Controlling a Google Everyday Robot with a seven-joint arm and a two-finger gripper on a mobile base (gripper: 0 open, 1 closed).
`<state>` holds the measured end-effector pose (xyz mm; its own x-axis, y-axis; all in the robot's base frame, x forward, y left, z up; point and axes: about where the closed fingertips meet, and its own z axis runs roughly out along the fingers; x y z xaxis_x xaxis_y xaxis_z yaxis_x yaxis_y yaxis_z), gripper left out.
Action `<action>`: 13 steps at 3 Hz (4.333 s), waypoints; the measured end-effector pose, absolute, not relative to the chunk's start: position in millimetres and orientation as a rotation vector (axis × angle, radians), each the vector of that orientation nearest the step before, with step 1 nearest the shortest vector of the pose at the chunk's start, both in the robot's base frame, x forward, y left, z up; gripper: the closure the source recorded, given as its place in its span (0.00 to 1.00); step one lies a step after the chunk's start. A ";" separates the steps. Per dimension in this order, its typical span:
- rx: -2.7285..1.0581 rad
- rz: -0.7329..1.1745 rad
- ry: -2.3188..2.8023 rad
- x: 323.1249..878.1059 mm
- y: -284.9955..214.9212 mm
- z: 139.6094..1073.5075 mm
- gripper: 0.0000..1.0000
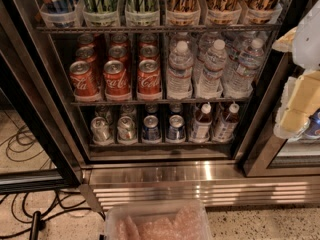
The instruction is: Pick orange can from top shelf of fridge
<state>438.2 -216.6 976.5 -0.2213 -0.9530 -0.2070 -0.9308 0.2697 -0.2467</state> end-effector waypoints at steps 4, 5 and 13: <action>-1.560 -0.125 2.176 439.7 -210.1 978.0 0.00; -1.536 -0.118 2.170 440.6 -210.0 974.6 0.00; -1.075 0.034 1.905 492.4 -170.7 1013.2 0.00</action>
Offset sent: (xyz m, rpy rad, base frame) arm 0.0170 0.0095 0.0057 0.0802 -0.1733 -0.0540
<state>492.4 -170.7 1013.2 -0.1976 -0.6625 -0.7225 -0.6880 0.6188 -0.3792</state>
